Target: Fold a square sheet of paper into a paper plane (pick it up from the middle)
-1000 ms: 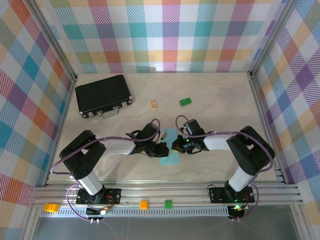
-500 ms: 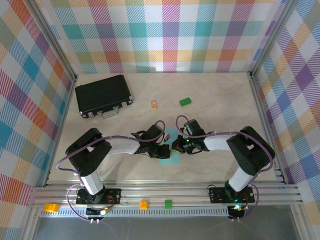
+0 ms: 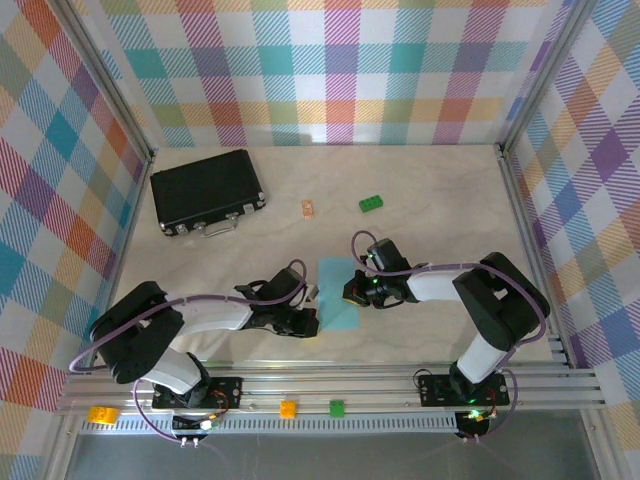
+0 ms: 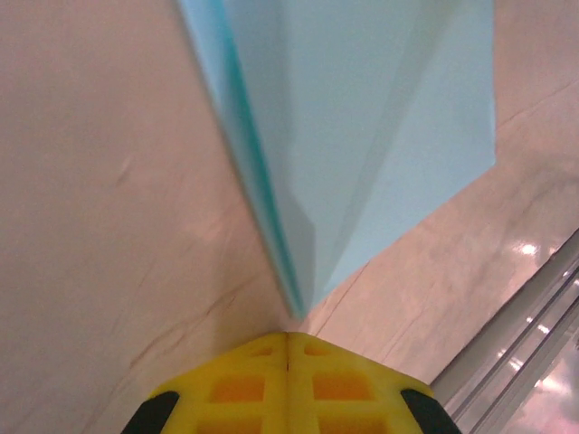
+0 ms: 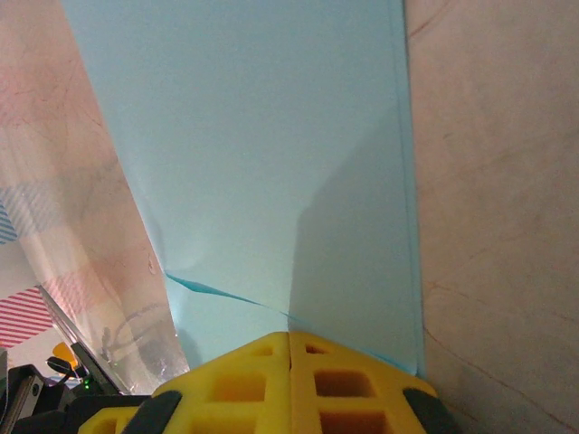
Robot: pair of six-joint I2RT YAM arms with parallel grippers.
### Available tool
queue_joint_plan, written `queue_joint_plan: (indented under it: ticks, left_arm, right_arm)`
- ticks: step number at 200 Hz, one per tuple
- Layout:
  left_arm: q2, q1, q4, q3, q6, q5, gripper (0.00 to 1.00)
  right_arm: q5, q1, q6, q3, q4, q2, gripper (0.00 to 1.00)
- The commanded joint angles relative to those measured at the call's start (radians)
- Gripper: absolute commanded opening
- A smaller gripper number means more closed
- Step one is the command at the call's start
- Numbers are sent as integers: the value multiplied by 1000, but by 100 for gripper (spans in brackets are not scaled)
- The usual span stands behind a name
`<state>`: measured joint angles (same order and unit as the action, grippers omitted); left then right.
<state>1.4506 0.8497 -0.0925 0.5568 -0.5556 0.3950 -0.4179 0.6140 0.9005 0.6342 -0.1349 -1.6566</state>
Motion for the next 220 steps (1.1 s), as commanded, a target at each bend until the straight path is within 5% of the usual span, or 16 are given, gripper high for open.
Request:
queue_joint_plan:
  ticks: [1,44,76,143,220]
  left_arm:
    - [-80,8,-110,-17,16,-60,2]
    - [-235,-5,-166,-4,-32,-206,0]
    - [-248,-31,-84,19,-55,-172,1]
    - [-11,-37,66,185,-30,-12,3]
    - [218,-37,11,260,31,-111,0]
  right_arm:
    - [51,-3,2,-19,58,-45,0]
    - [-66,-3,-34,39,4,39,8]
    - [-5,-4,-53,59,106,140,17]
    - [47,-4,33,-89,204,318,28]
    - [-38,17,103,-138,211,320,35]
